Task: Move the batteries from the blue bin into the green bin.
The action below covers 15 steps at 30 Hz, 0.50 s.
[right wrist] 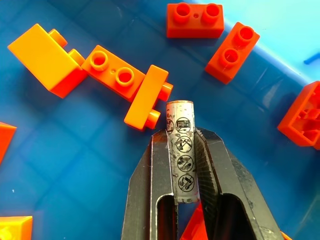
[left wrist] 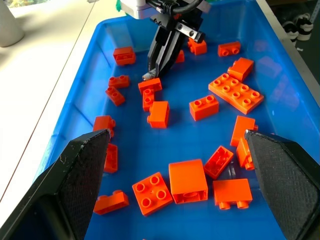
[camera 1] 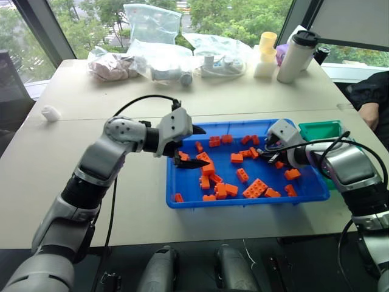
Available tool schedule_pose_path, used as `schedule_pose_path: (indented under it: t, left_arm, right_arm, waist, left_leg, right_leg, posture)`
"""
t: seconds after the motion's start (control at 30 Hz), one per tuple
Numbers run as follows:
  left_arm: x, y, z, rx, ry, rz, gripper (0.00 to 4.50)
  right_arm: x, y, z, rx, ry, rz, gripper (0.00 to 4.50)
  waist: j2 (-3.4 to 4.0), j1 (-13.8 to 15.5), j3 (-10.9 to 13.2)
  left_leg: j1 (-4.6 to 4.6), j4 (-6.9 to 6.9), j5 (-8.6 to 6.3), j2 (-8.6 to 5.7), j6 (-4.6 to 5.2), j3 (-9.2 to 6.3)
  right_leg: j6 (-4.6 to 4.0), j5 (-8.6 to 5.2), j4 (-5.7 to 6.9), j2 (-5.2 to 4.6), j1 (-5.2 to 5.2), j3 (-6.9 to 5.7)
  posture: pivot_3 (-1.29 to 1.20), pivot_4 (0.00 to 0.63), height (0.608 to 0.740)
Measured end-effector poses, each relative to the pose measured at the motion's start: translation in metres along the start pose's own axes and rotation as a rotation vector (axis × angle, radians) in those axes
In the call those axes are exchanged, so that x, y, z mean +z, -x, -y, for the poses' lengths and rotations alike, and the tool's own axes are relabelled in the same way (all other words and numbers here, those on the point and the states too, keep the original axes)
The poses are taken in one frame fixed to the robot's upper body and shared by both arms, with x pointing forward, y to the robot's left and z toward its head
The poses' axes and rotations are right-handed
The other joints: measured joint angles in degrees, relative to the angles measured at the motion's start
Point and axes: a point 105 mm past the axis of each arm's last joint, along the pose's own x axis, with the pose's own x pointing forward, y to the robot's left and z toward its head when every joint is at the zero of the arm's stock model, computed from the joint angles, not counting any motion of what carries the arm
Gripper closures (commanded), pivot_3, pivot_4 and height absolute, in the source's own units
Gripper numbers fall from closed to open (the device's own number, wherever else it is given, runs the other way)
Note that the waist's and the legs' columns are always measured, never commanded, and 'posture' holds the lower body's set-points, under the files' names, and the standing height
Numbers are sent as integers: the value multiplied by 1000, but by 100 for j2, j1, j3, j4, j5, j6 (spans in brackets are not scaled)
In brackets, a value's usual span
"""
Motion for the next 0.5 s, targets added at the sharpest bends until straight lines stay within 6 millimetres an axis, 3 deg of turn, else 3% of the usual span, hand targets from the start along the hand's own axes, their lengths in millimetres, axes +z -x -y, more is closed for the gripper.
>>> schedule_pose_path:
  t: [0.13,0.3,0.4,0.5]
  left_arm:
    - [3,1,-1,3,6,23,0]
    - [18,-3,-3,8,33,125,0]
    - [26,-8,-4,1,51,181,0]
    - [37,-16,-6,-11,63,239,0]
  right_arm:
    - [16,26,19,-54,-91,92,4472]
    - [37,90,55,-220,-155,239,4472]
    - [23,119,74,-347,-192,234,4472]
    - [-5,127,81,-415,-249,178,4472]
  waist:
    - [0,4,0]
    - [0,12,0]
    - [0,28,0]
    - [0,11,0]
  left_leg:
    - [-1,0,0,0,0,0]
    - [-2,-1,0,-1,0,-1]
    - [-2,-1,0,-1,0,-1]
    - [-2,-1,0,-2,1,3]
  right_leg:
    - [0,0,0,-2,0,0]
    - [0,0,-1,-5,0,-1]
    - [0,0,-1,-5,0,-1]
    - [0,0,-1,-5,1,1]
  posture:
    - [0,150,740]
    - [0,150,740]
    - [0,150,740]
    - [0,150,740]
